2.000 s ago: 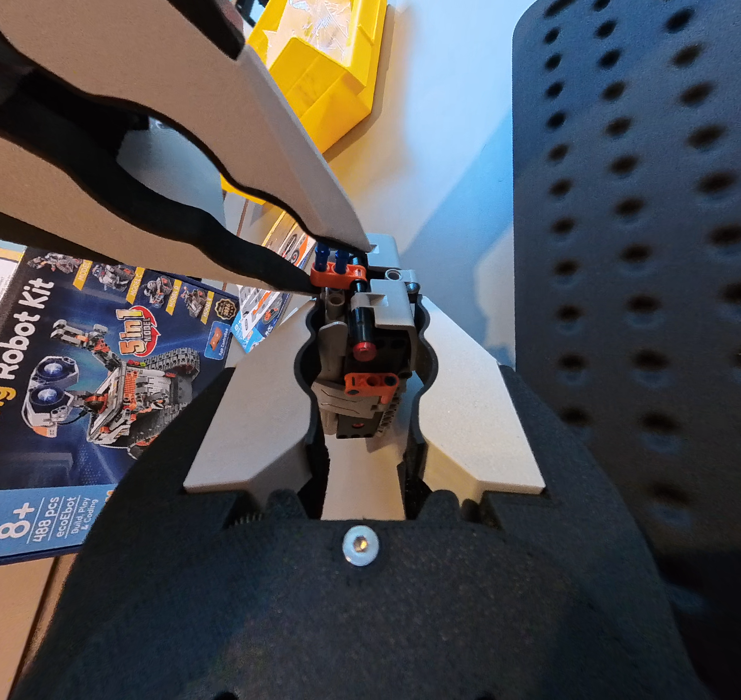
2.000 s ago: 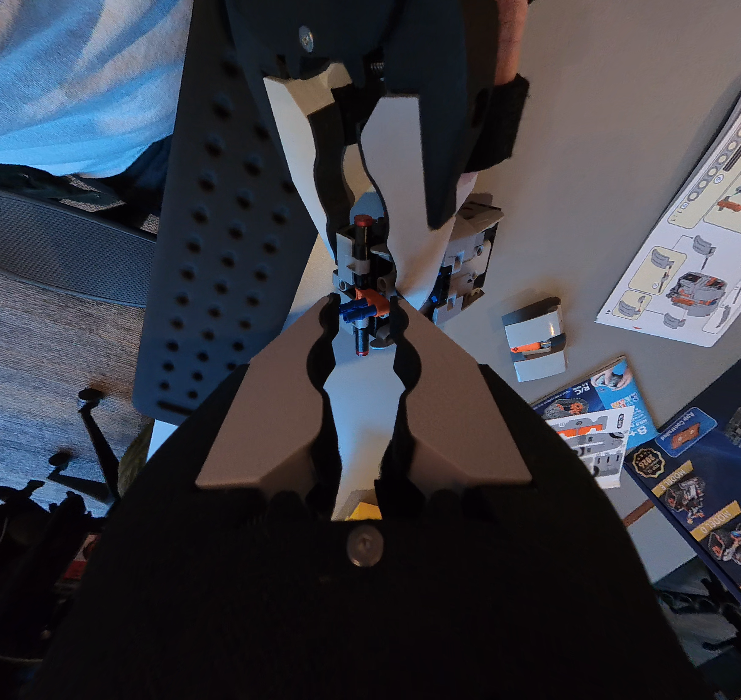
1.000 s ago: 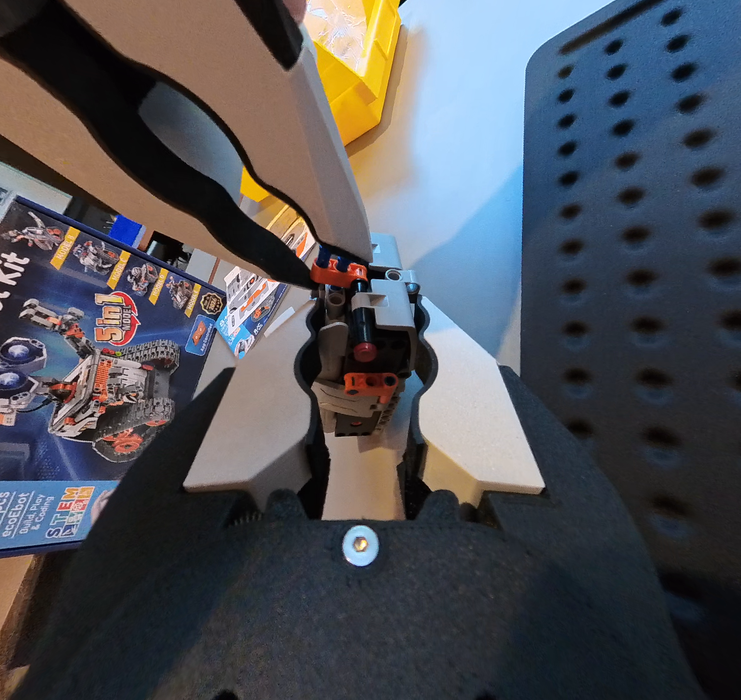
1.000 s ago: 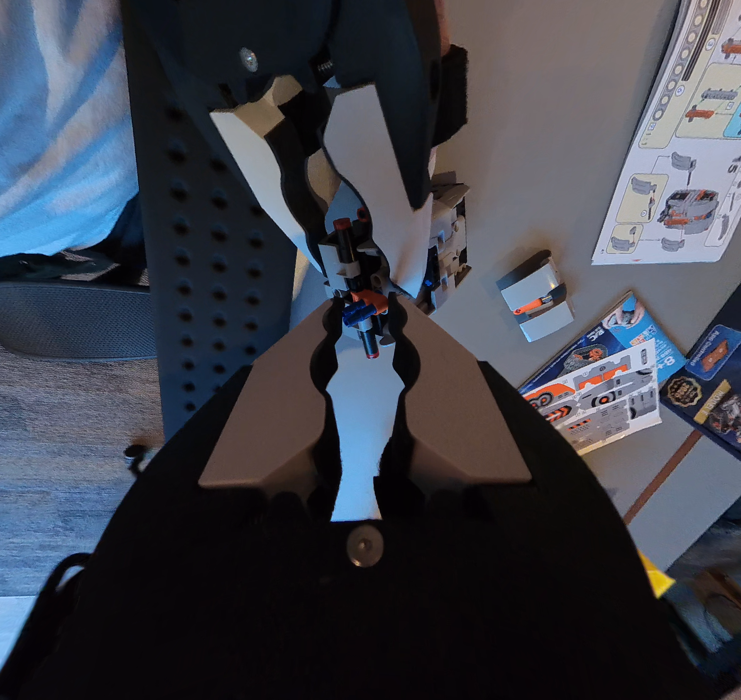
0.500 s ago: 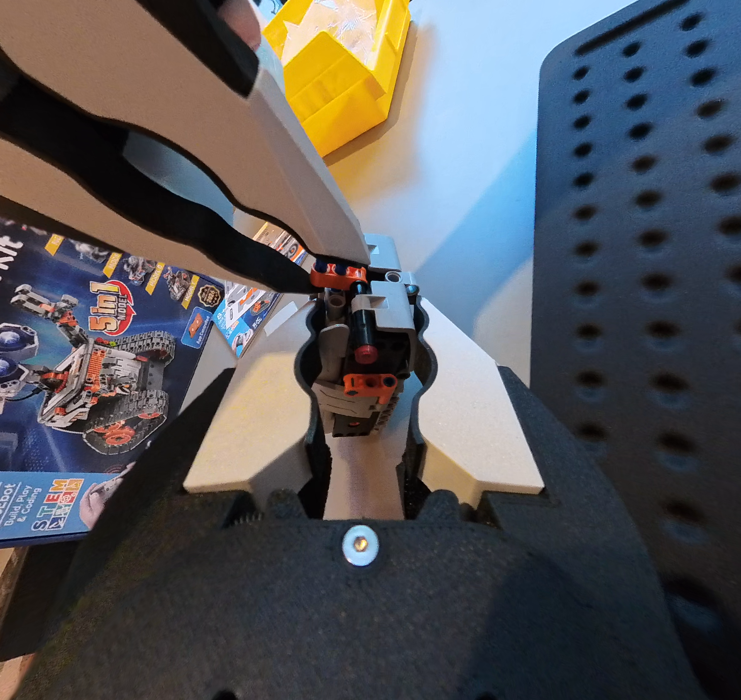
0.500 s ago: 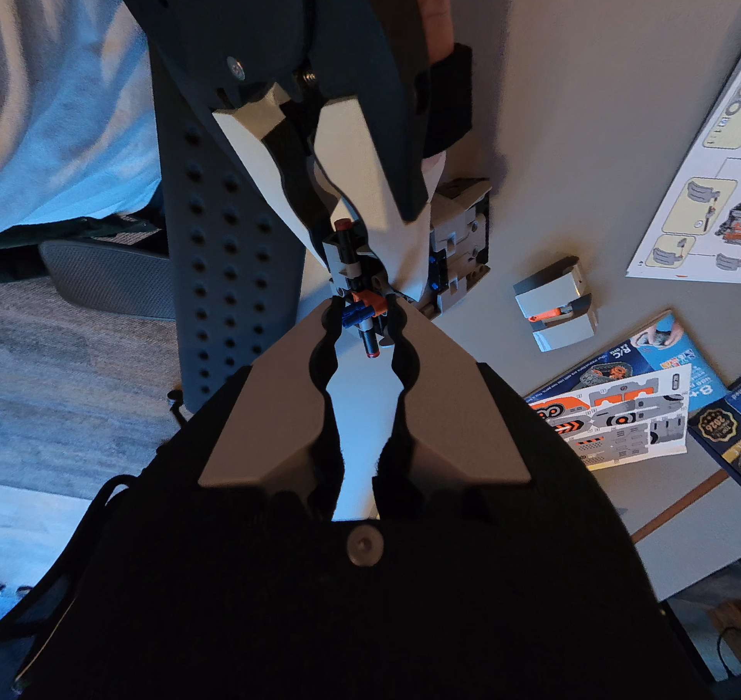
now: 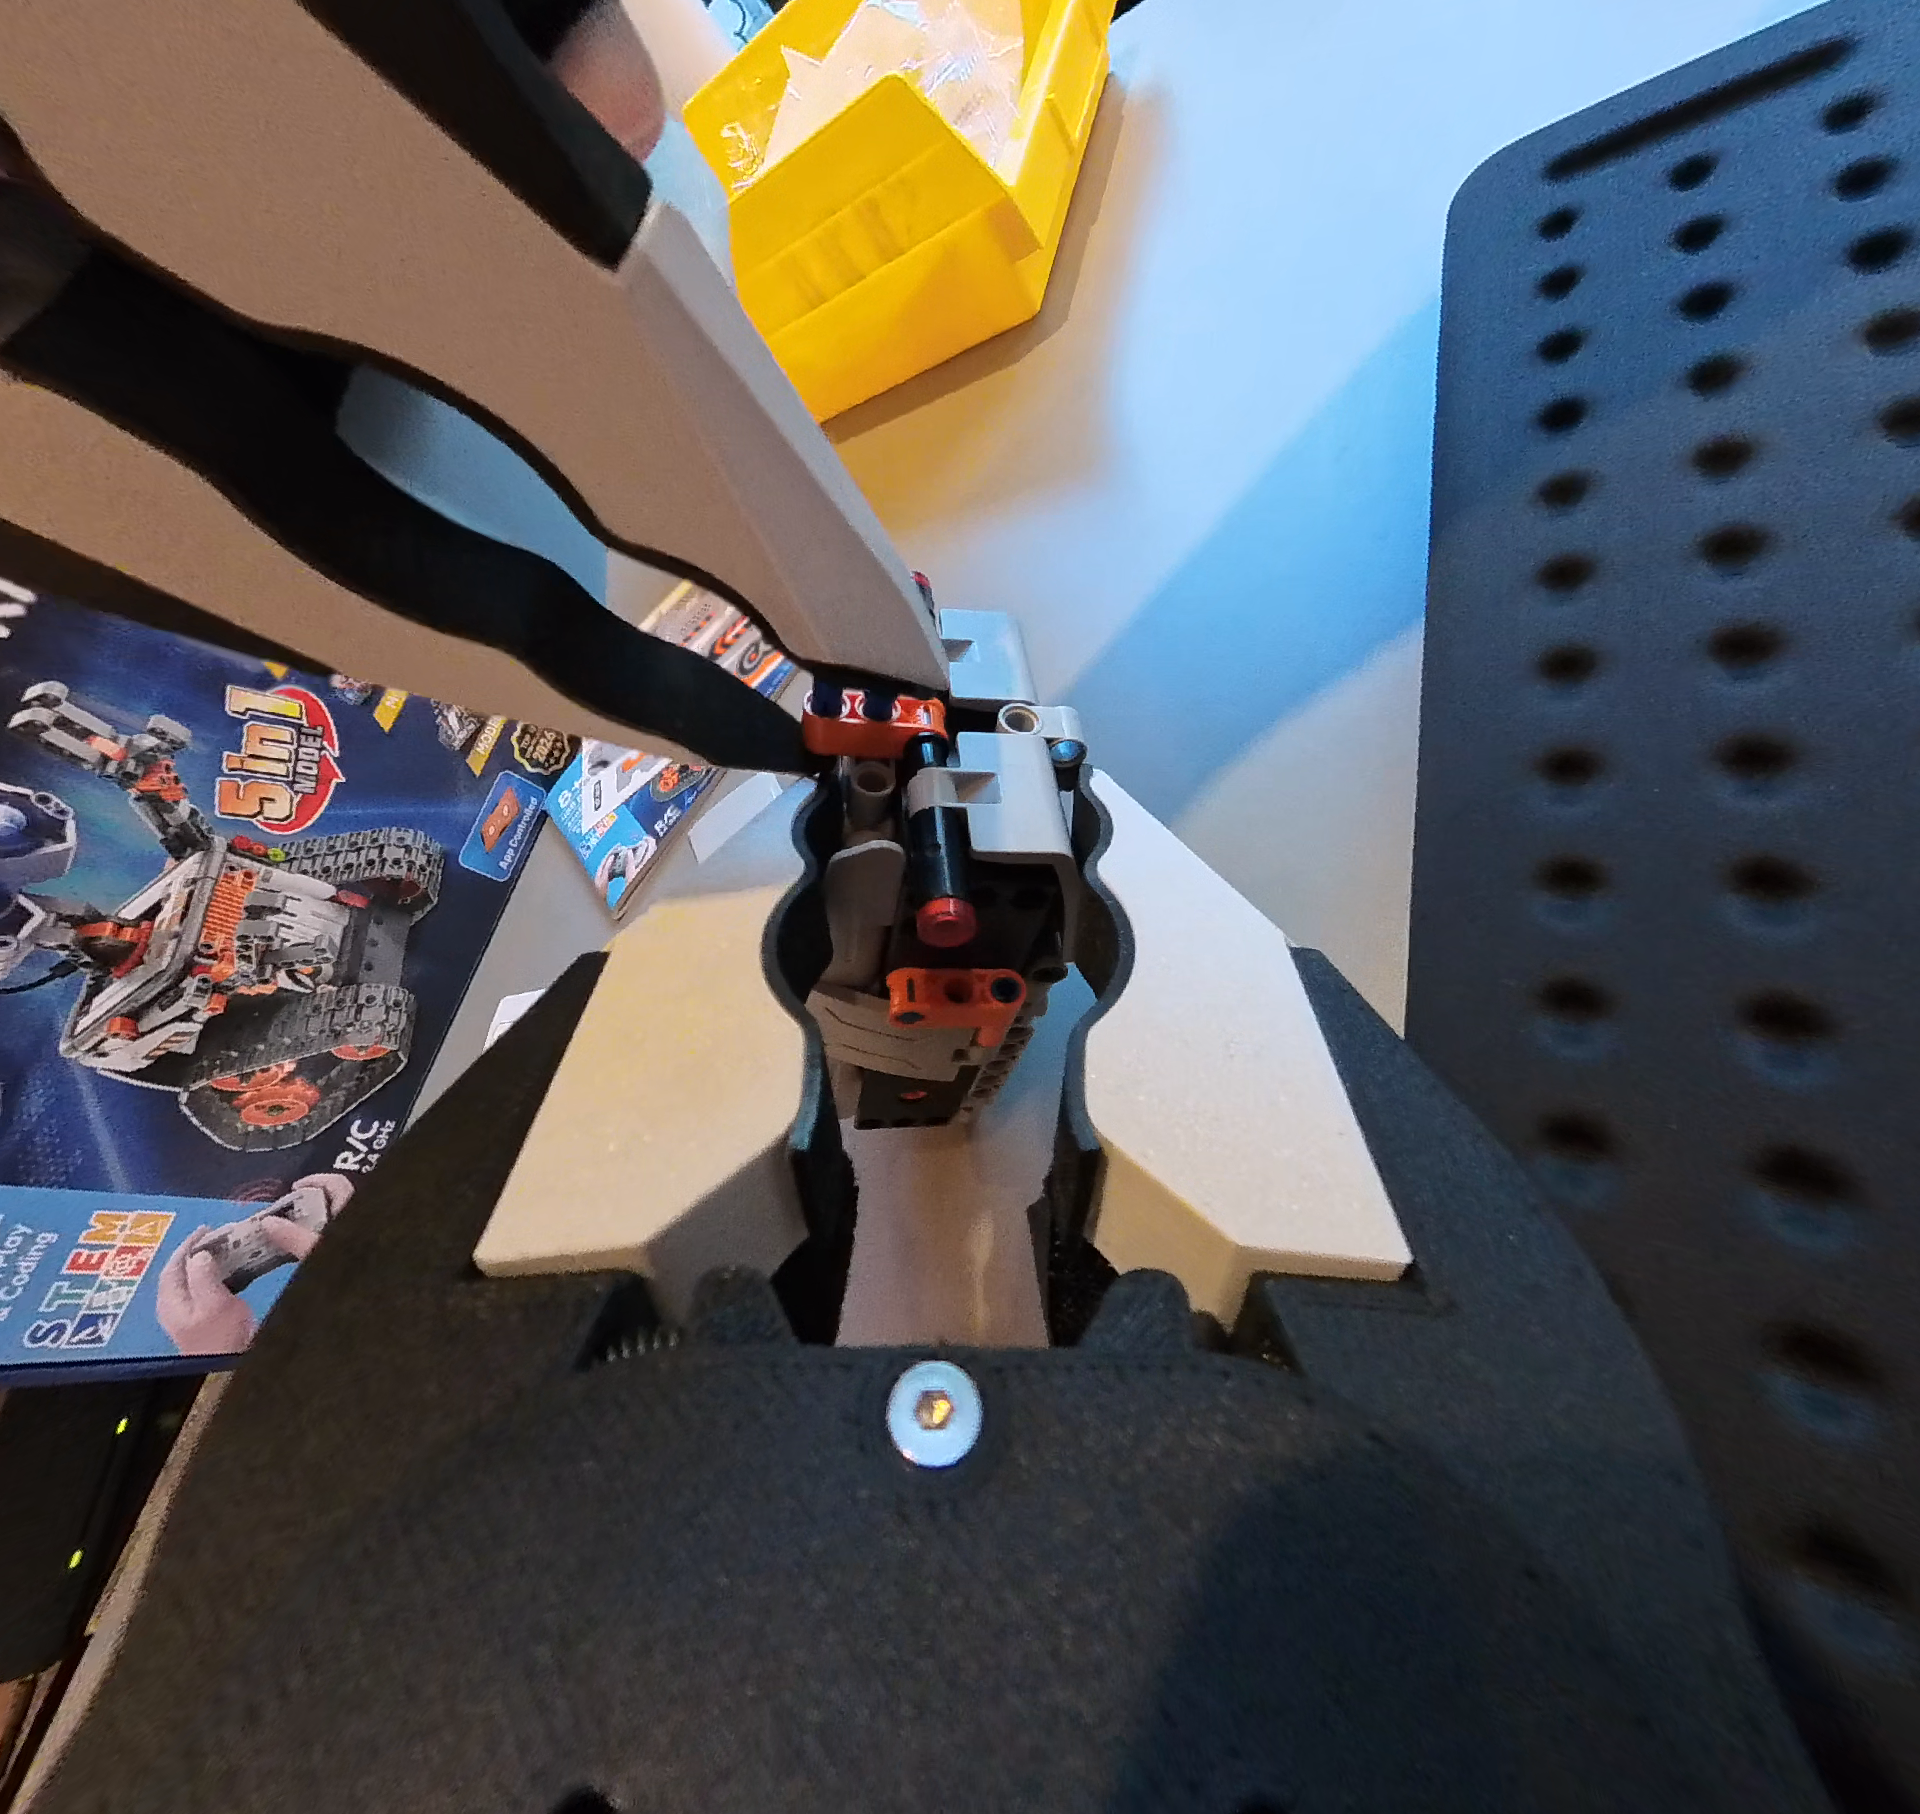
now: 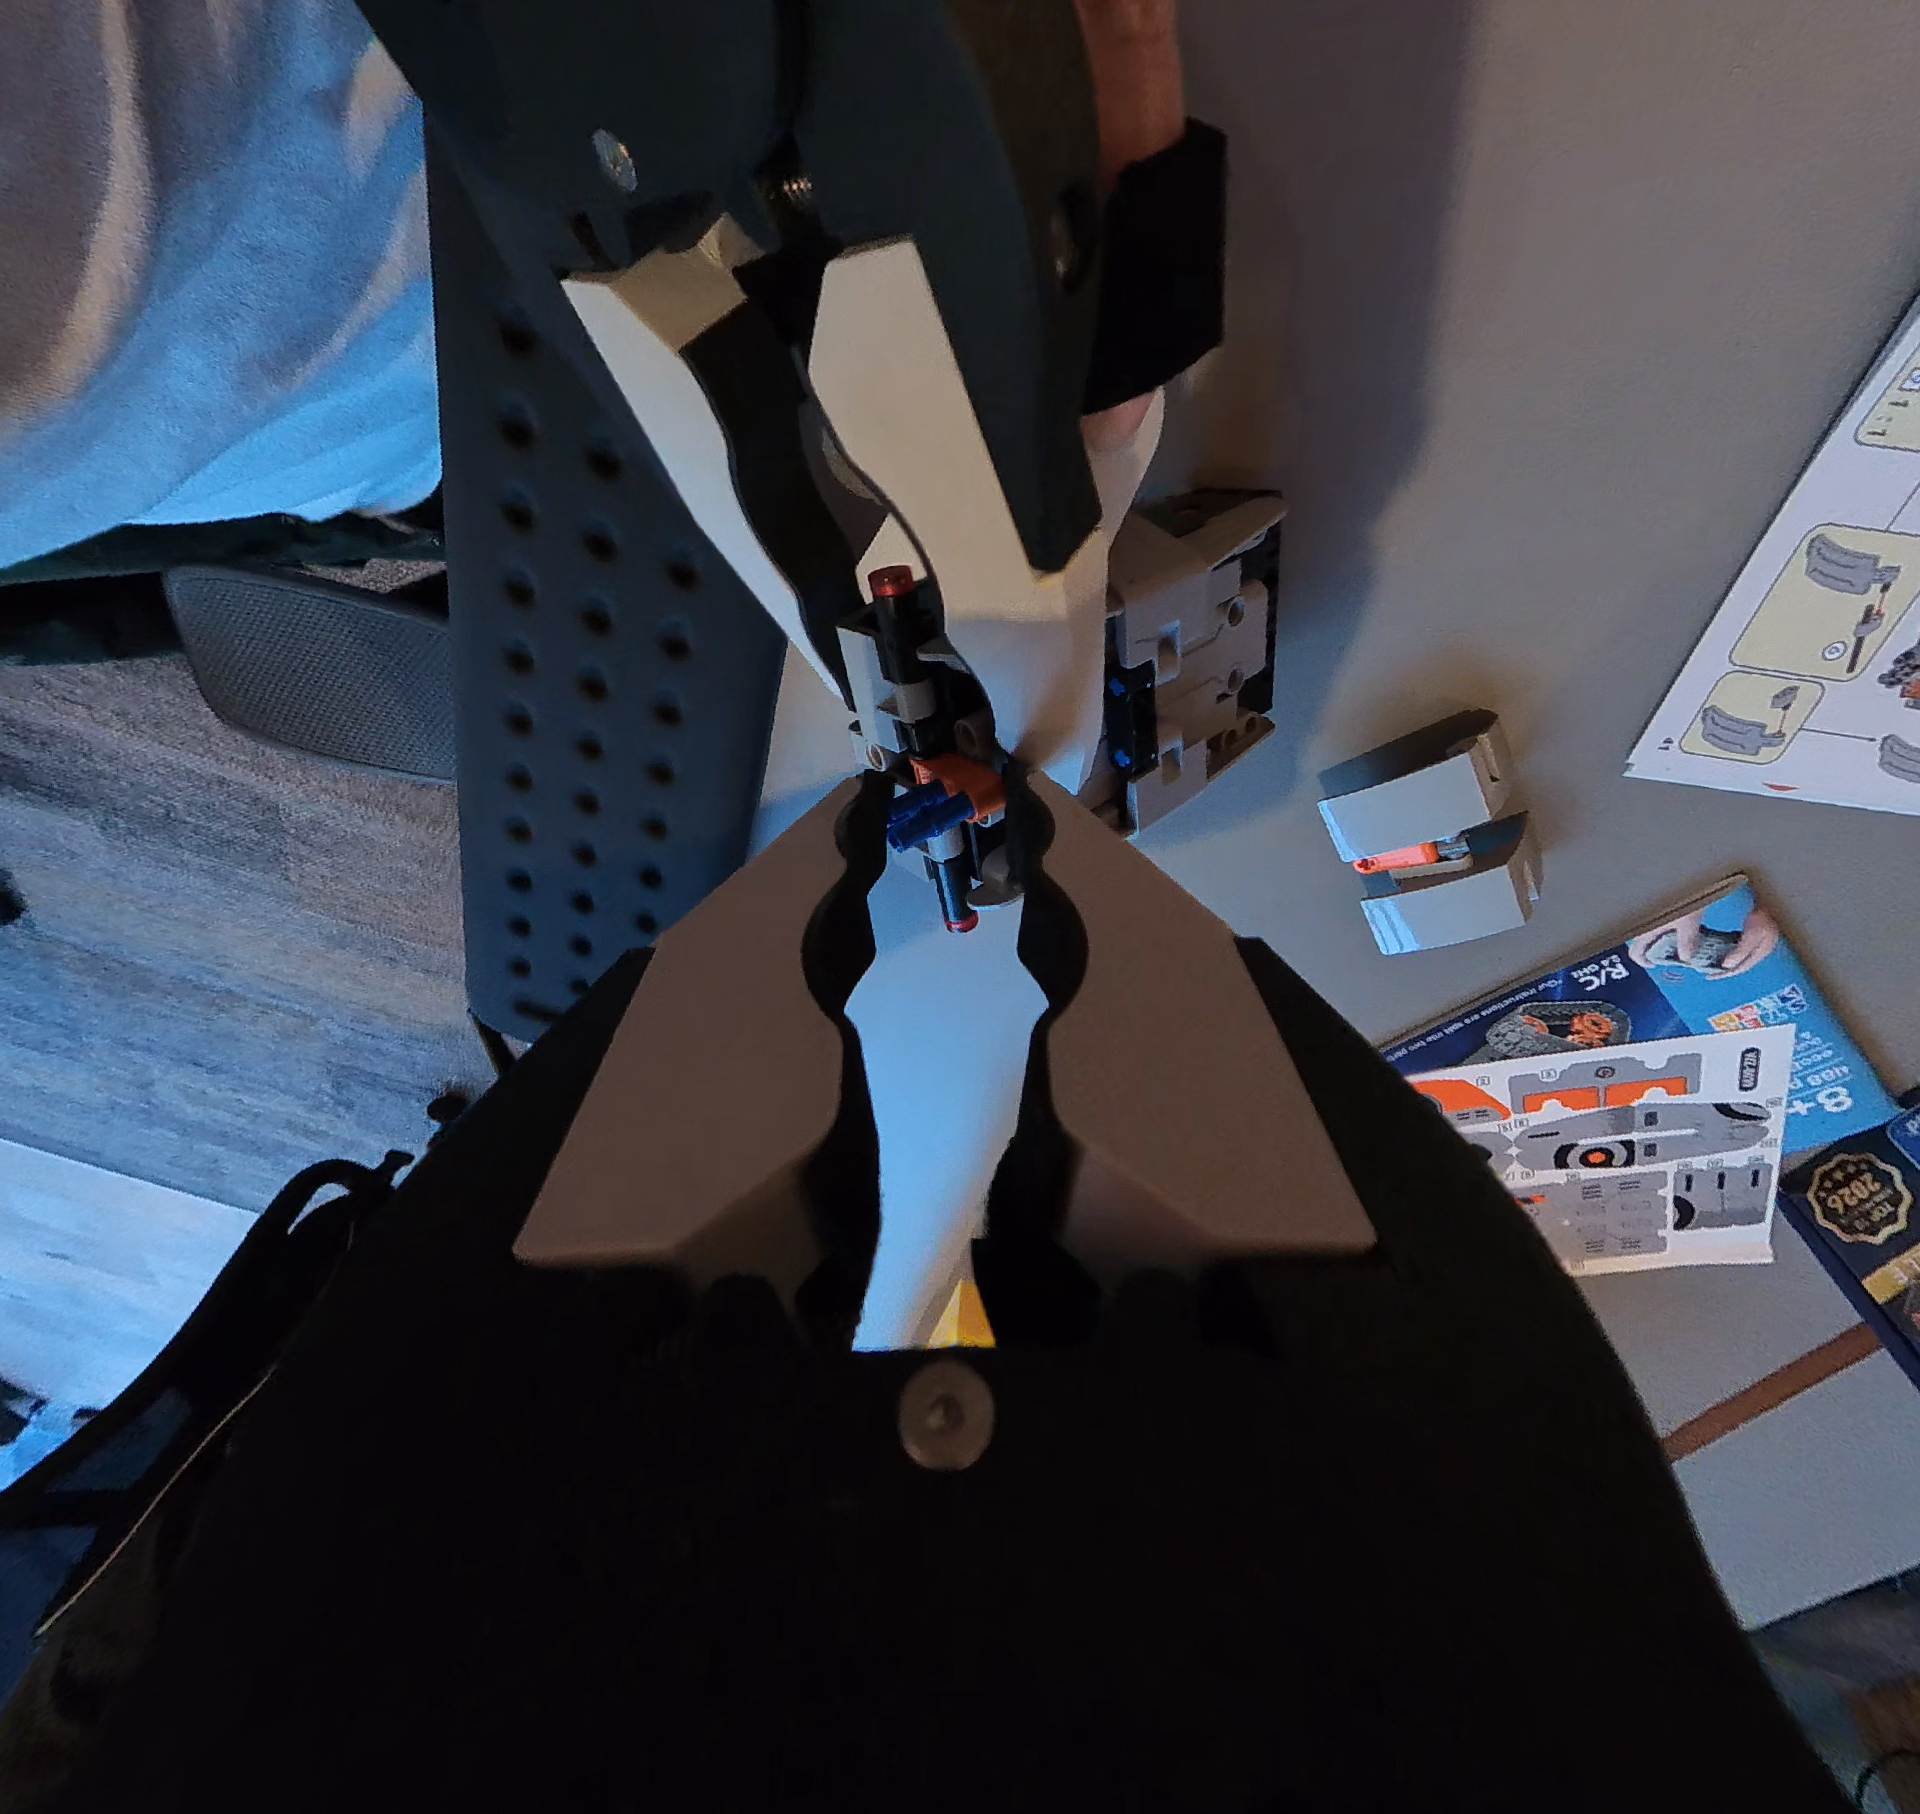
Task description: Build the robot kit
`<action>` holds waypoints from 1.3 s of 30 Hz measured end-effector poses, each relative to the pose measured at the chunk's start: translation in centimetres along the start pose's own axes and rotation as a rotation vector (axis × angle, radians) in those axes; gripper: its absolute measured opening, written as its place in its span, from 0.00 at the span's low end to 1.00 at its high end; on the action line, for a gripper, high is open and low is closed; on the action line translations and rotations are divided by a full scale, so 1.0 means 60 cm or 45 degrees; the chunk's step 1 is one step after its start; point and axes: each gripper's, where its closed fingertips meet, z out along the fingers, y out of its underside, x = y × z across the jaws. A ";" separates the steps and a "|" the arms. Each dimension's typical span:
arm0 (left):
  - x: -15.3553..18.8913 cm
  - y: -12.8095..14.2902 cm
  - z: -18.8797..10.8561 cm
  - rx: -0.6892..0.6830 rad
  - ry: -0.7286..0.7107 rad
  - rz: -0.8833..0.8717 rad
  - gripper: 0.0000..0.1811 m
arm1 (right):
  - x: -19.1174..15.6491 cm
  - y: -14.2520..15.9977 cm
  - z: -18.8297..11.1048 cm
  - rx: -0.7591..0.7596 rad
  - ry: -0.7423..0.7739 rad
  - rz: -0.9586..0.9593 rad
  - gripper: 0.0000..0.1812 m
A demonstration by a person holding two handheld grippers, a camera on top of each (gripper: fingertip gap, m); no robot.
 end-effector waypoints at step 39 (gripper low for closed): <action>-0.092 0.045 -0.025 0.100 0.031 -0.889 0.24 | 0.060 -0.024 -0.150 1.717 0.947 0.511 0.17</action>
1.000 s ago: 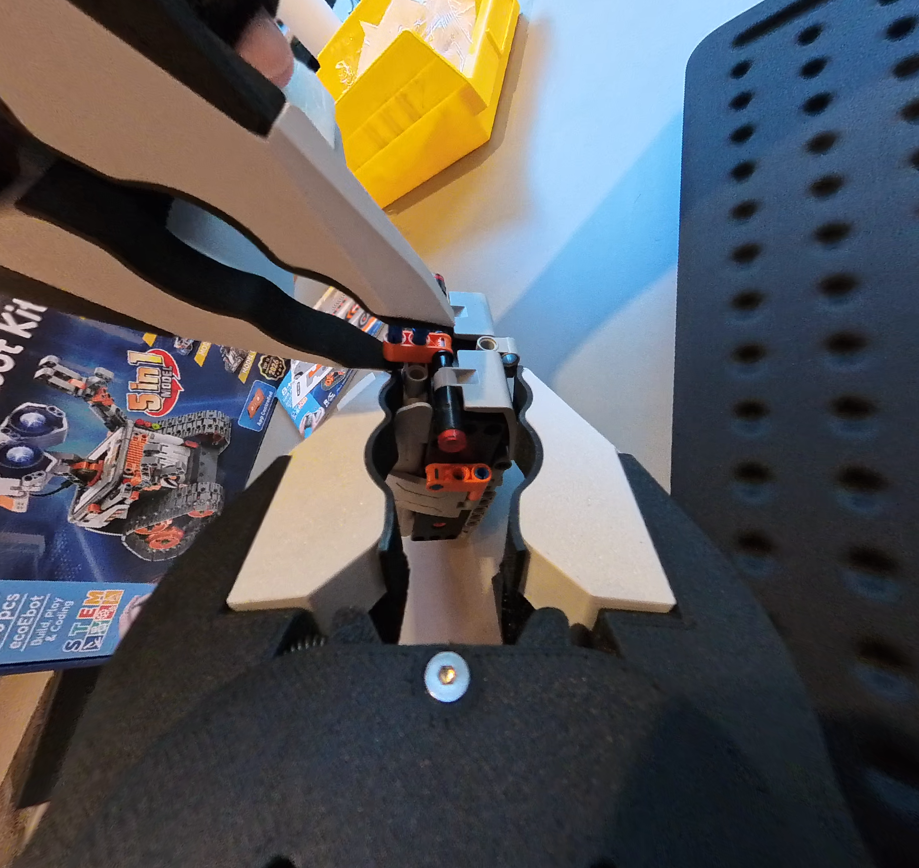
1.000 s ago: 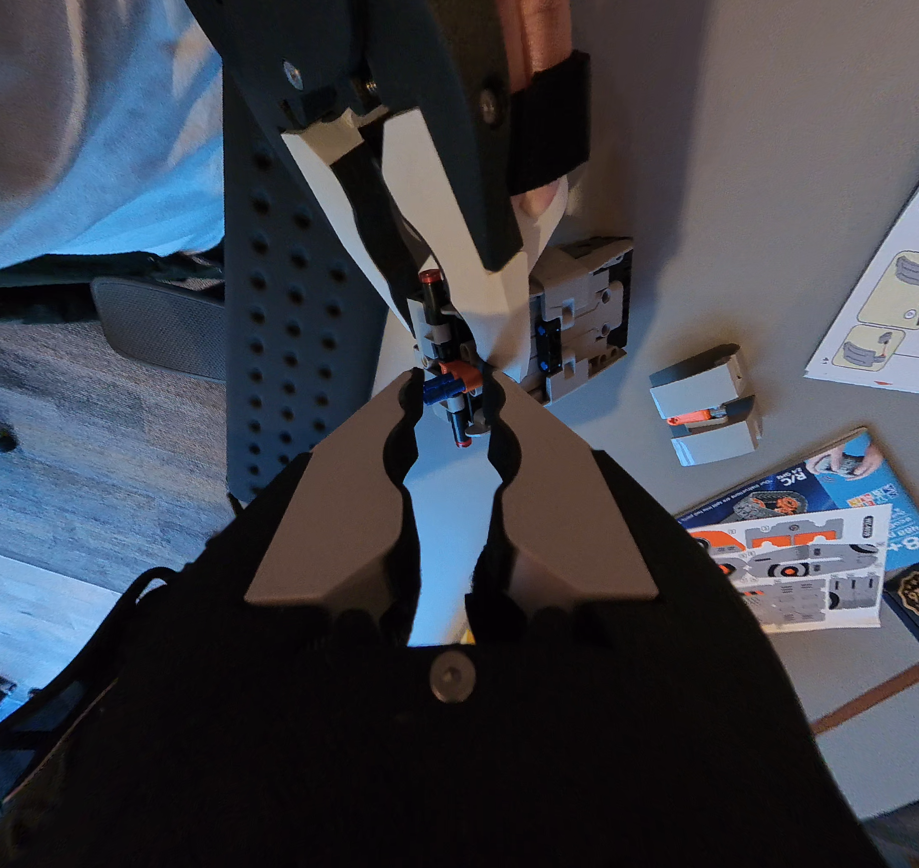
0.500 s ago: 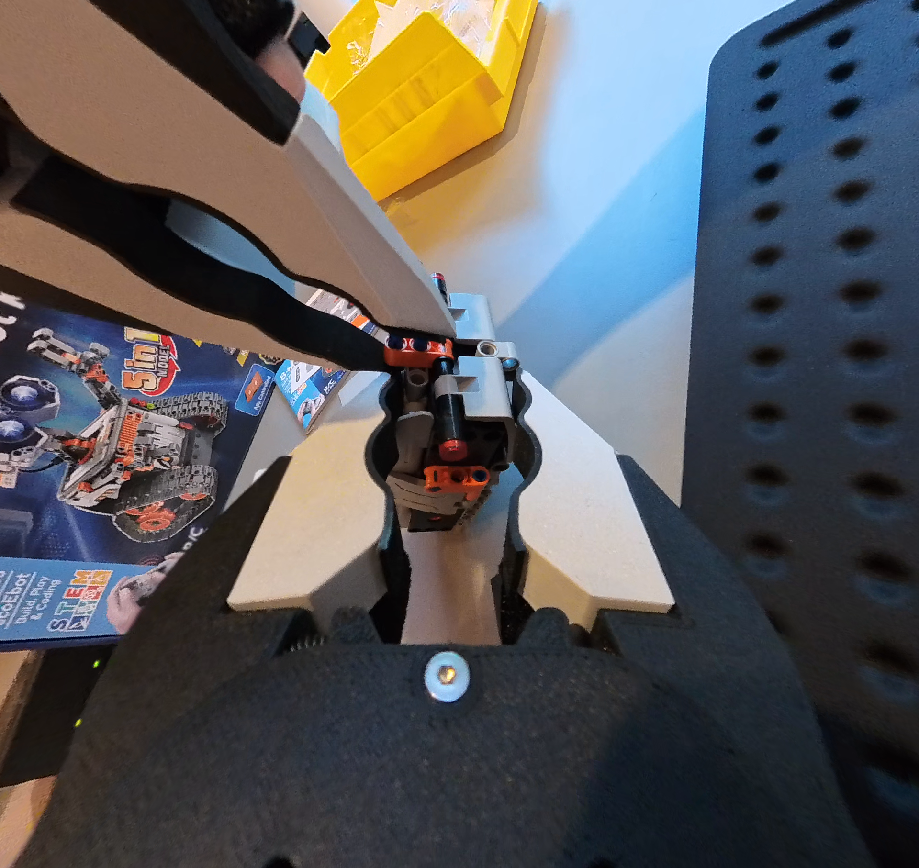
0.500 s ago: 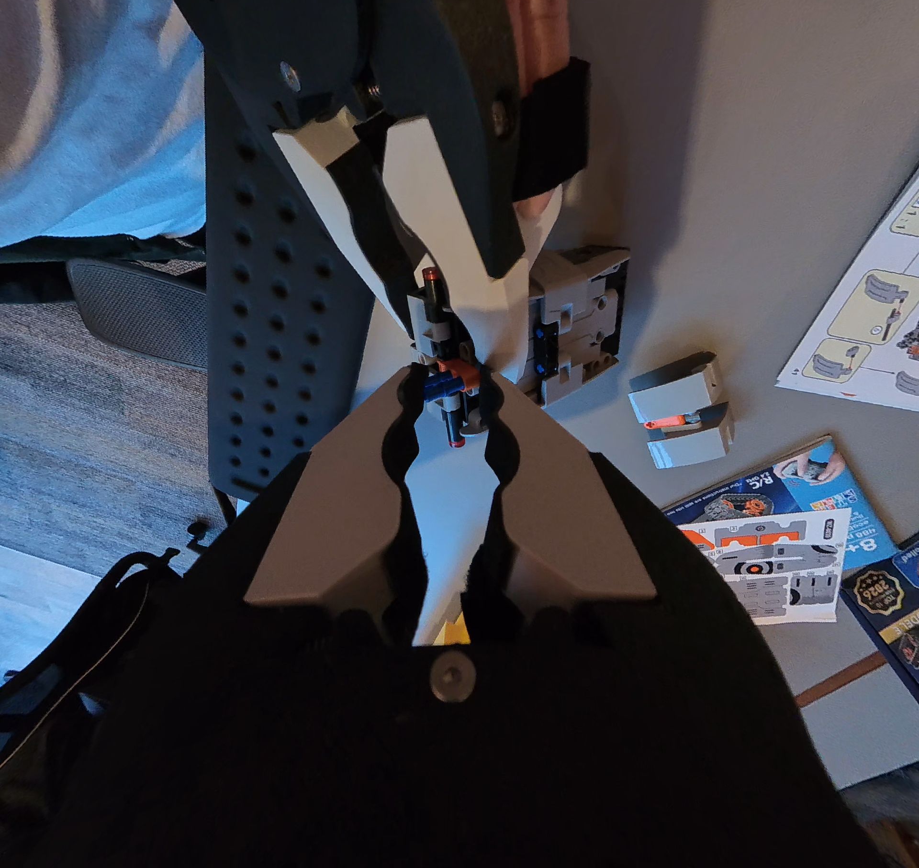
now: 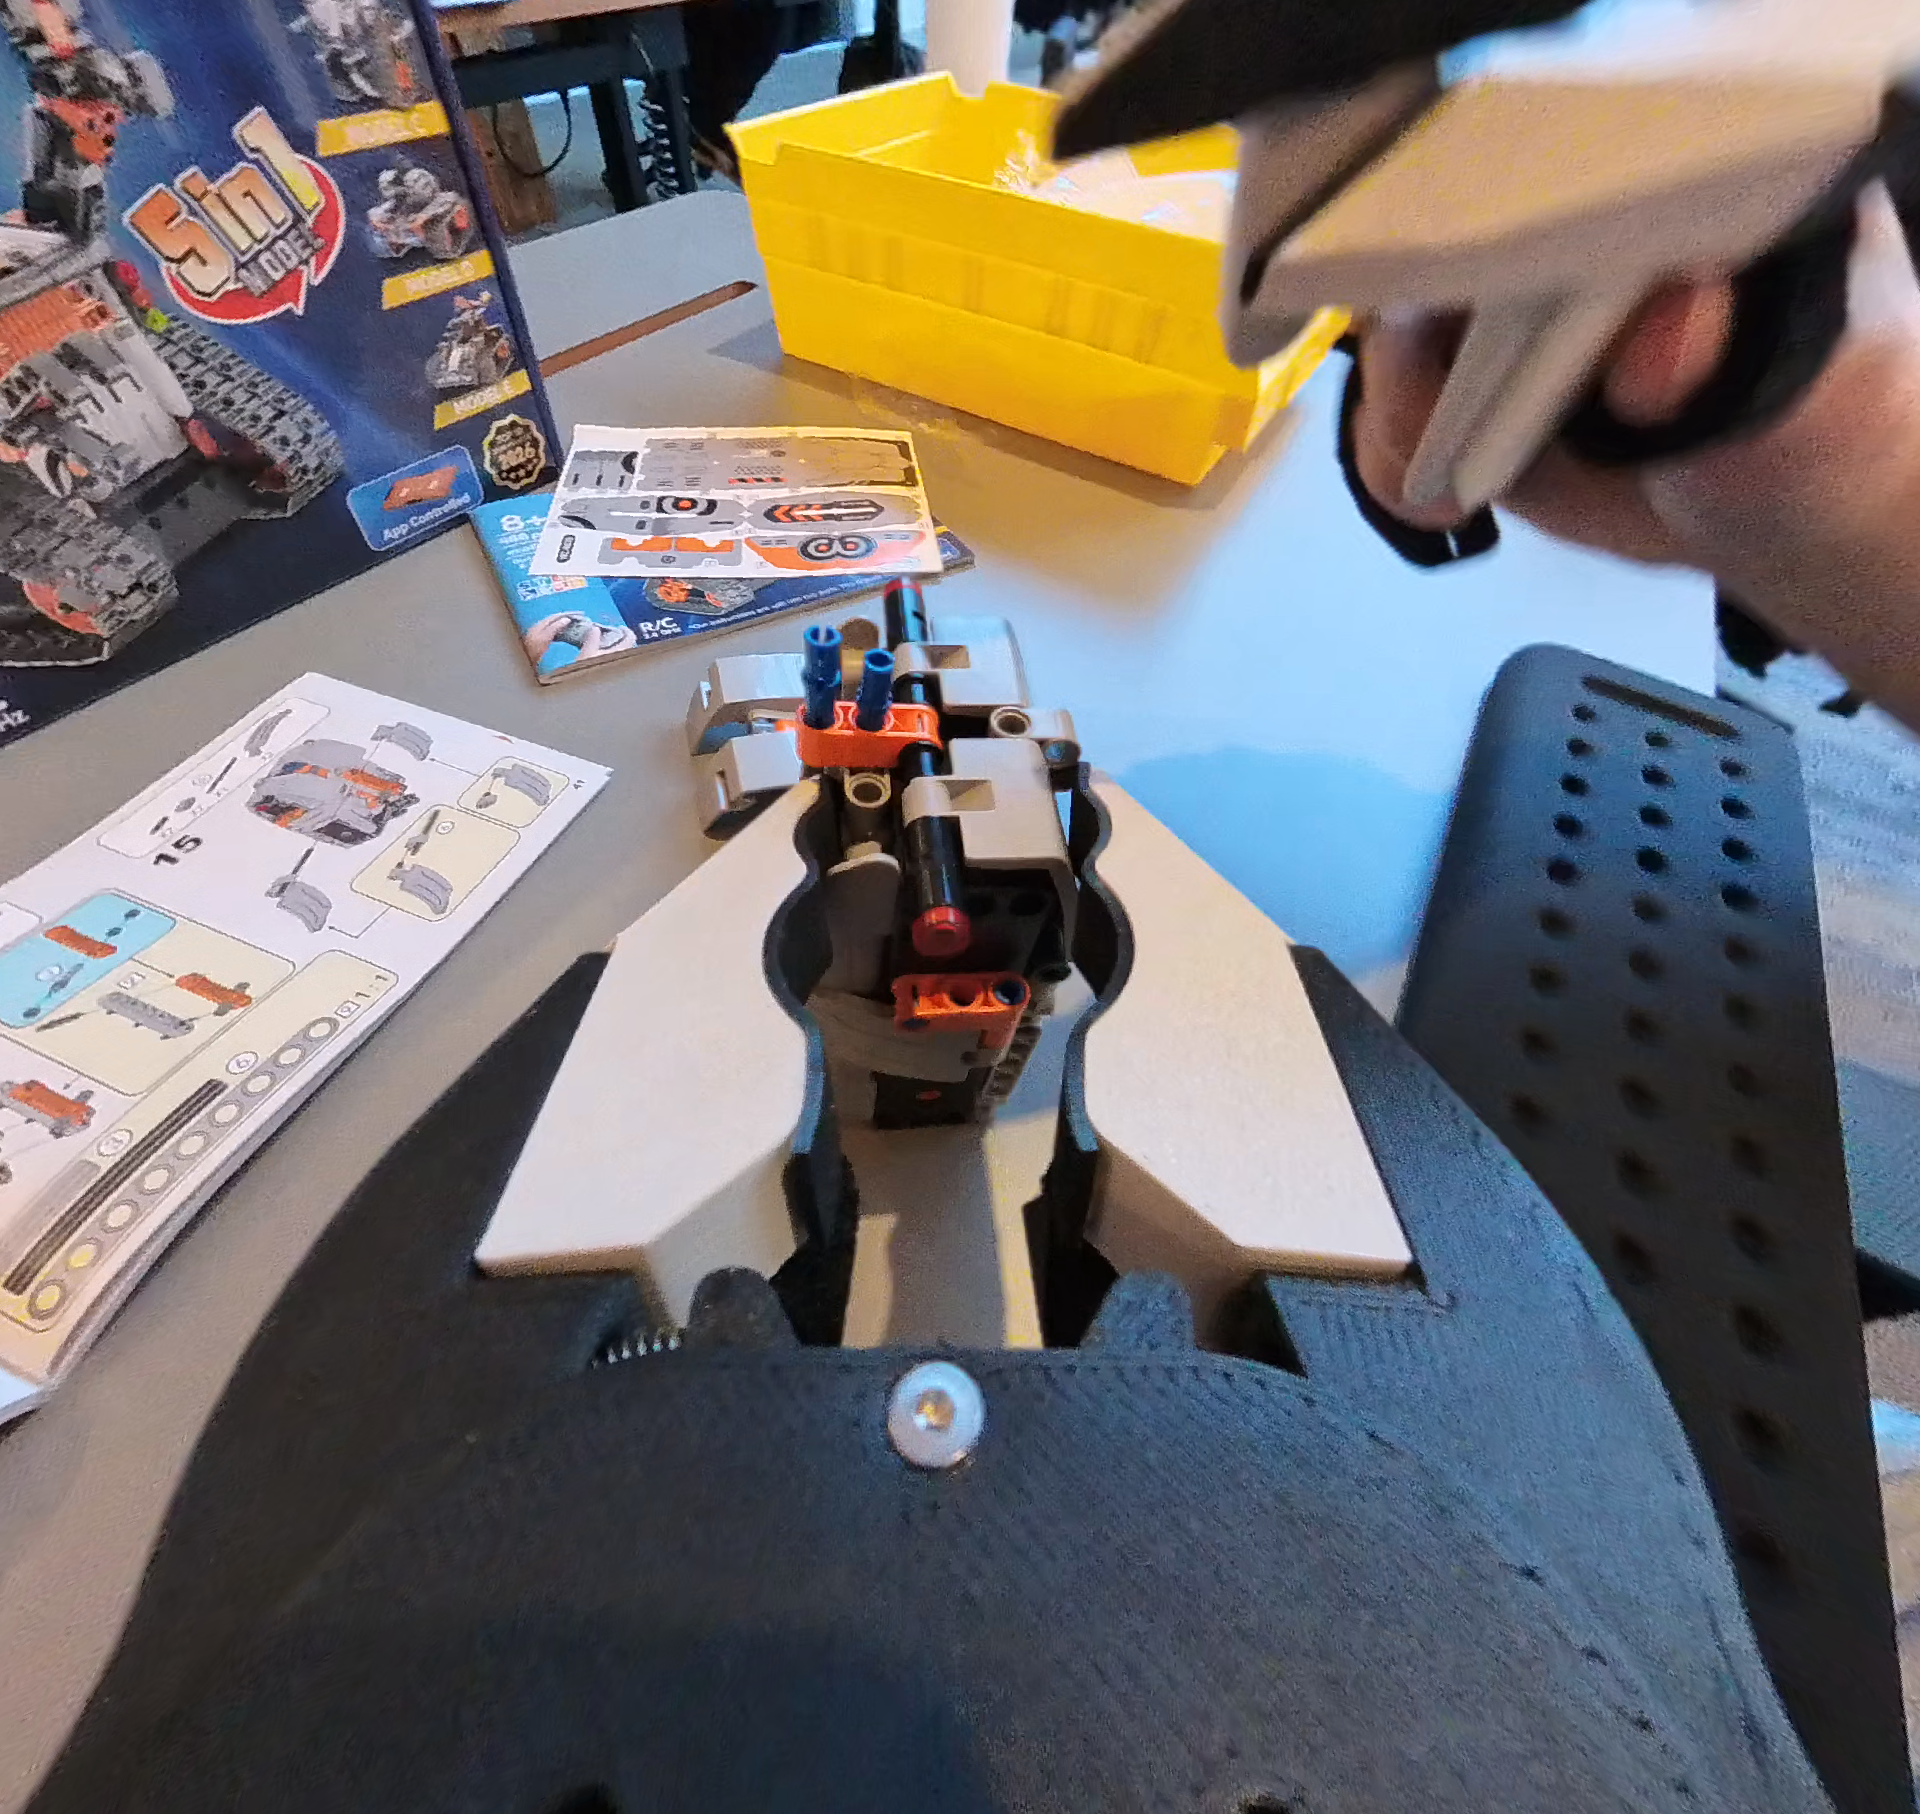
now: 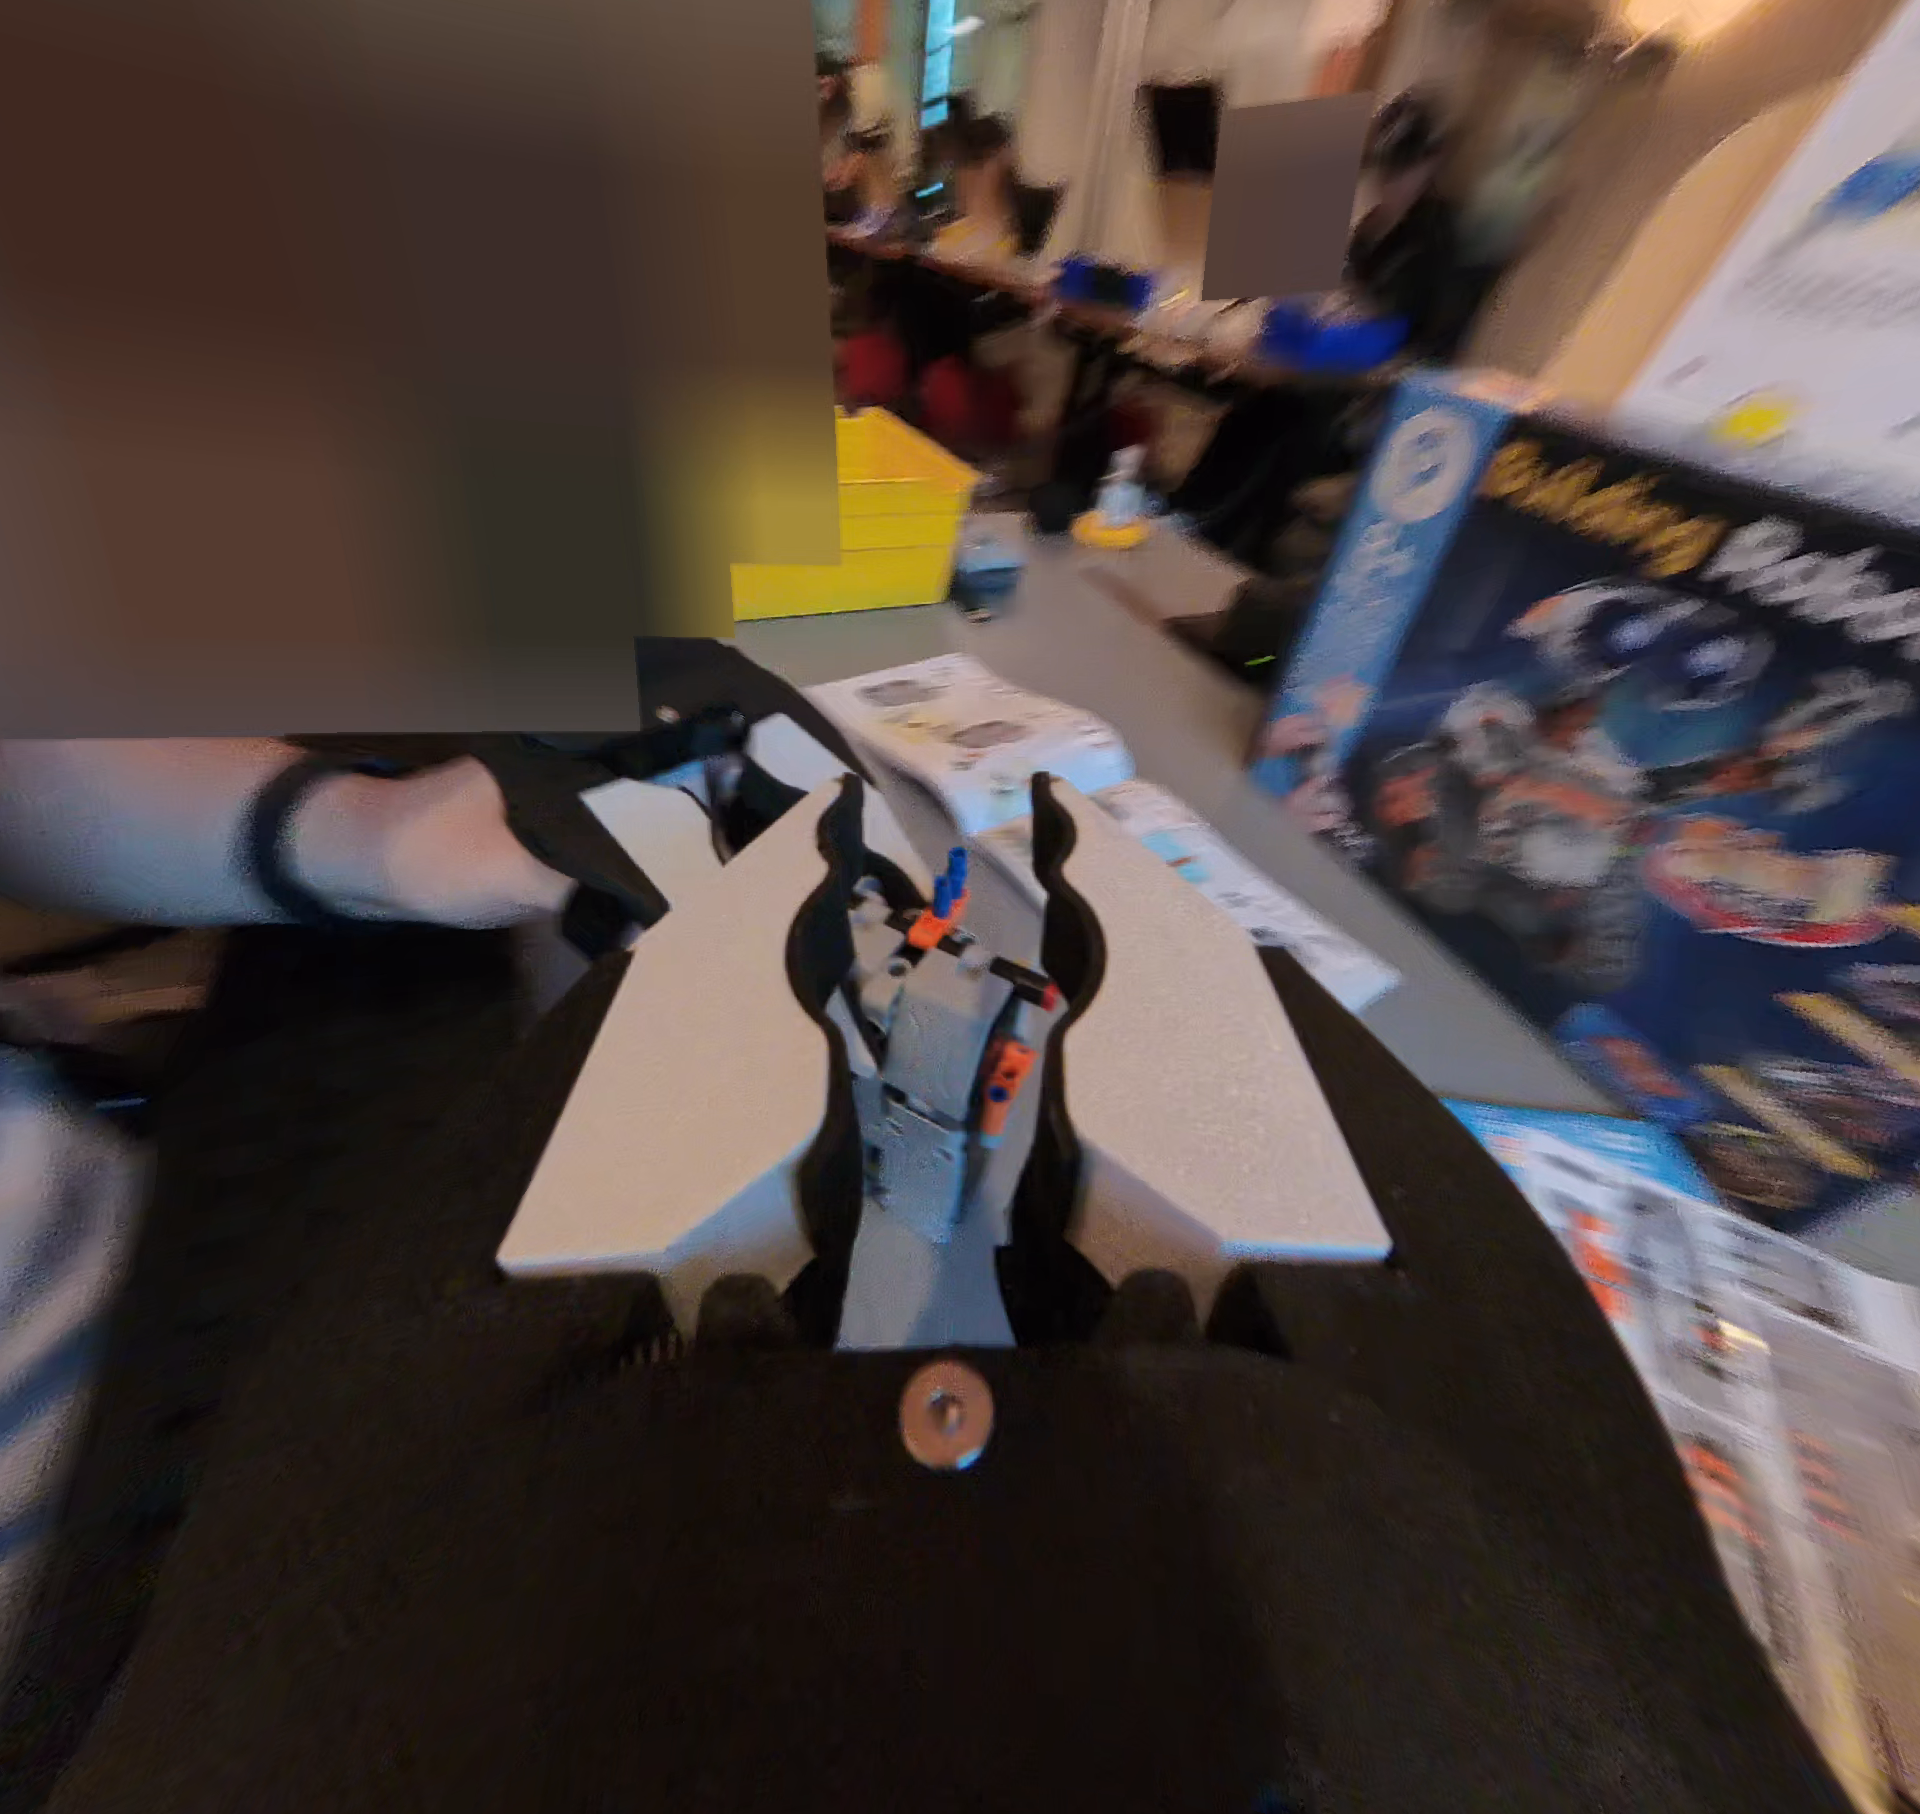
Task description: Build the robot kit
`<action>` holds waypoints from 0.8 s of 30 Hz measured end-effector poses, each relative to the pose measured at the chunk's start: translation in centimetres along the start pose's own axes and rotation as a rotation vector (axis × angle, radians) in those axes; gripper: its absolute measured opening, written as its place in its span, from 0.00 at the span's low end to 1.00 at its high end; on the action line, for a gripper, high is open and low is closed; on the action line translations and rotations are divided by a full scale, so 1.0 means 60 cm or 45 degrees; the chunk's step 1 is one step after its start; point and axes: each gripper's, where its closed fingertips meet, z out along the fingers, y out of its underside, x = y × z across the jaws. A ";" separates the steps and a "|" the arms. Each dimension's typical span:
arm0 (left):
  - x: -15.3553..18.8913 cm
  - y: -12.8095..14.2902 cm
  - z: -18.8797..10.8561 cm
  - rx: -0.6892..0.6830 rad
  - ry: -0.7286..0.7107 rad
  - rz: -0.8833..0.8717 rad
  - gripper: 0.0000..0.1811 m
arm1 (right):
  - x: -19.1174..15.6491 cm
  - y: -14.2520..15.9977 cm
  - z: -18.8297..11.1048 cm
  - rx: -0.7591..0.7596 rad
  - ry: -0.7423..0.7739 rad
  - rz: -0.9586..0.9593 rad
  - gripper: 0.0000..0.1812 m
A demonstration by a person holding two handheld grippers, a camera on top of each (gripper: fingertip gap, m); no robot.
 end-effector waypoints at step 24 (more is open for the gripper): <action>-0.004 0.017 0.026 0.048 -0.070 0.029 0.27 | 0.013 0.106 0.053 -1.355 -0.064 0.217 0.10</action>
